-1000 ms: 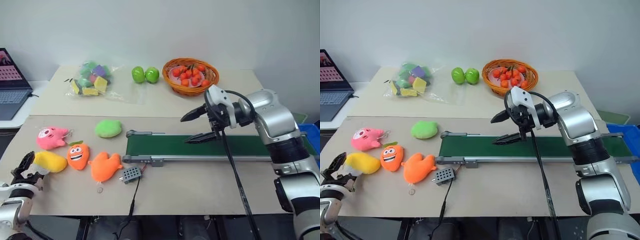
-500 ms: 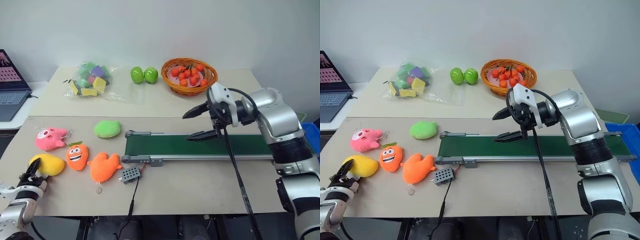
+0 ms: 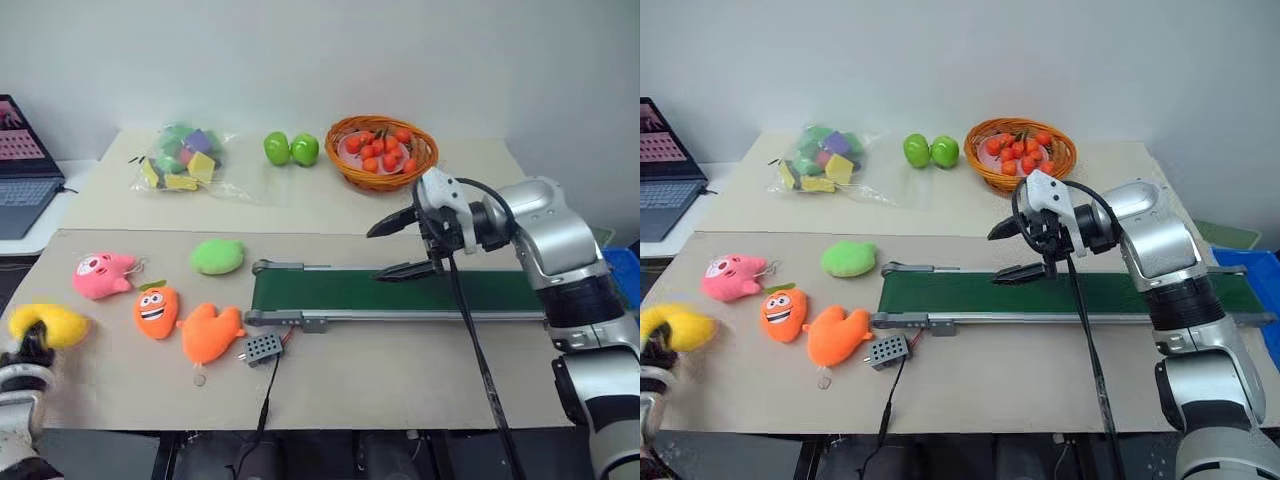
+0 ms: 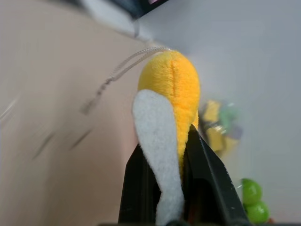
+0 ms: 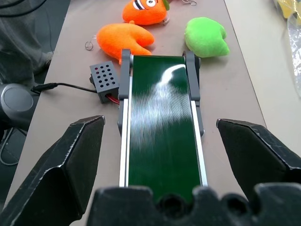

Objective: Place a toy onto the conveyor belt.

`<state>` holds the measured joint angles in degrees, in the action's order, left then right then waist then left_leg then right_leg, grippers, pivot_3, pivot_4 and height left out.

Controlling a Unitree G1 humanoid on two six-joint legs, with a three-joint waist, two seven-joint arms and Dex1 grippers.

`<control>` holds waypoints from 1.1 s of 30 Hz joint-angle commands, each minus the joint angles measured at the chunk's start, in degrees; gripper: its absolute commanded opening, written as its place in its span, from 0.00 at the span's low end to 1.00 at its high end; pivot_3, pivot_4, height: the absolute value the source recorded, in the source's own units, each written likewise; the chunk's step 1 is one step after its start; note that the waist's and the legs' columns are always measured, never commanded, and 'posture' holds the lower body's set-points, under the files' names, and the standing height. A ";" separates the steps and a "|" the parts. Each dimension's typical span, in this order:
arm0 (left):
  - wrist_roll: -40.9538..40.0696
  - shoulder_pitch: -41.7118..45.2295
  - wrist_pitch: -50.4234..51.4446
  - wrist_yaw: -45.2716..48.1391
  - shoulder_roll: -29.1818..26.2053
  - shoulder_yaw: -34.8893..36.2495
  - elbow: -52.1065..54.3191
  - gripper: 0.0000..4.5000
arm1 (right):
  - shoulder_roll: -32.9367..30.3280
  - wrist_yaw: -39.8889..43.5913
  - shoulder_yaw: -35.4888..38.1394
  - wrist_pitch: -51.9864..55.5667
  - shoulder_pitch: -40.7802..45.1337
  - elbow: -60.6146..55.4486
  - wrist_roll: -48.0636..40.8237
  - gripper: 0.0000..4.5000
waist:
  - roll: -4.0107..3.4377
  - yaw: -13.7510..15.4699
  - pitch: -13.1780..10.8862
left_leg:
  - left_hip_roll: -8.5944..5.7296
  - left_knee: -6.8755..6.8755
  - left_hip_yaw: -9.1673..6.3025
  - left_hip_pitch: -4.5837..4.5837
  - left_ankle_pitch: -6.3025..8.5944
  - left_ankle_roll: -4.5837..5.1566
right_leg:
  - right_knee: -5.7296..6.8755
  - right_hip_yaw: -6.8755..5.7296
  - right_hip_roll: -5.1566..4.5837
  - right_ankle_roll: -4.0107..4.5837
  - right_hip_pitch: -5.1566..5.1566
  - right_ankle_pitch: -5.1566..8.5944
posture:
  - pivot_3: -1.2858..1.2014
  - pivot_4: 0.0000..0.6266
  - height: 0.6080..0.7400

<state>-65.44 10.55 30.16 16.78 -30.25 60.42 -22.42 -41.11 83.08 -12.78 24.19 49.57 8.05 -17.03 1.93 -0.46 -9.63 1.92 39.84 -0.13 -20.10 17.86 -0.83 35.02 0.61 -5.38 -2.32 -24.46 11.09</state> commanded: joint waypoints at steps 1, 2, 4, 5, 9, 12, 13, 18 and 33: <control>-3.27 4.76 2.18 -0.29 -3.86 -4.62 15.78 0.00 | -0.15 -1.16 2.83 -0.36 0.79 -1.07 -1.05 1.00 | 0.09 0.36 -0.04 | 0.00 0.01 -0.05 -0.10 -0.03 -0.05 | -0.02 -0.03 -0.01 0.00 -0.05 -0.03 | 0.52 0.24 0.99; -4.17 6.72 3.61 -1.21 -4.05 -7.21 19.08 0.00 | -0.17 -1.30 2.98 -0.07 0.92 -1.23 -1.22 1.00 | 0.09 0.37 -0.04 | -0.01 0.01 -0.05 -0.10 -0.03 -0.06 | -0.03 -0.03 -0.01 -0.01 -0.04 -0.05 | 0.52 0.24 0.99; -7.53 11.07 5.60 -4.02 -3.60 -10.29 23.18 0.00 | -0.24 -1.49 3.10 0.21 1.00 -1.49 -1.37 1.00 | 0.07 0.72 -0.05 | -0.06 0.01 -0.05 -0.13 -0.03 -0.06 | -0.03 -0.02 -0.05 -0.04 -0.02 -0.07 | 0.52 0.24 0.99; -9.06 14.26 6.33 -6.28 -3.09 -12.25 24.64 0.00 | -0.21 -1.77 3.14 0.27 0.90 -1.74 -1.30 1.00 | 0.07 0.77 -0.05 | -0.08 0.01 -0.06 -0.12 -0.03 -0.06 | -0.03 -0.02 -0.06 -0.05 0.01 -0.08 | 0.52 0.24 0.99; -9.10 25.27 9.86 -10.63 -1.36 -24.52 29.32 0.00 | -0.07 -3.59 4.14 1.67 0.58 -3.90 -1.94 1.00 | 0.09 0.53 -0.06 | -0.07 0.01 -0.08 -0.13 -0.03 -0.05 | -0.02 -0.01 -0.01 -0.07 0.03 -0.09 | 0.52 0.24 0.99; -4.86 27.82 13.33 -9.16 -1.65 -34.05 31.26 0.00 | -0.54 -4.62 5.51 3.66 0.23 -5.86 -2.93 1.00 | 0.09 0.15 -0.07 | -0.09 0.01 -0.10 -0.17 -0.04 -0.06 | -0.01 0.02 0.02 -0.09 0.04 -0.11 | 0.52 0.24 0.99; -3.28 27.87 13.98 -7.92 -2.14 -36.54 31.67 0.00 | -0.86 -4.93 5.92 4.30 -0.09 -6.62 -3.23 1.00 | 0.08 -0.34 -0.07 | -0.11 0.00 -0.08 -0.16 -0.03 -0.05 | -0.04 0.06 0.02 -0.10 0.03 -0.11 | 0.52 0.24 0.99; 8.07 26.32 14.58 -1.39 -4.17 -50.04 35.33 0.00 | -3.25 -6.77 7.80 6.62 -2.64 -10.36 -4.18 1.00 | 0.05 -0.96 -0.09 | -0.10 -0.12 -0.05 -0.17 0.00 0.01 | -0.14 0.15 0.10 -0.10 -0.09 -0.10 | 0.52 0.24 0.99; 48.60 23.40 -12.75 23.24 -16.75 -71.44 43.22 0.00 | -8.72 -8.30 13.07 12.65 -6.99 -14.19 -9.94 1.00 | -0.03 -0.01 -0.15 | -0.11 -0.11 -0.02 -0.33 0.11 0.20 | -0.41 0.16 0.10 -0.12 -0.08 -0.08 | 0.52 0.24 0.99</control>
<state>-22.02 33.31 23.03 37.55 -45.75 -9.65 18.84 -48.59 74.66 -2.74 35.85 41.89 -4.80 -24.76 1.90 -0.47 -9.78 1.82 39.74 -0.13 -20.44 17.98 -0.61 34.60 0.77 -5.28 -2.44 -24.55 11.01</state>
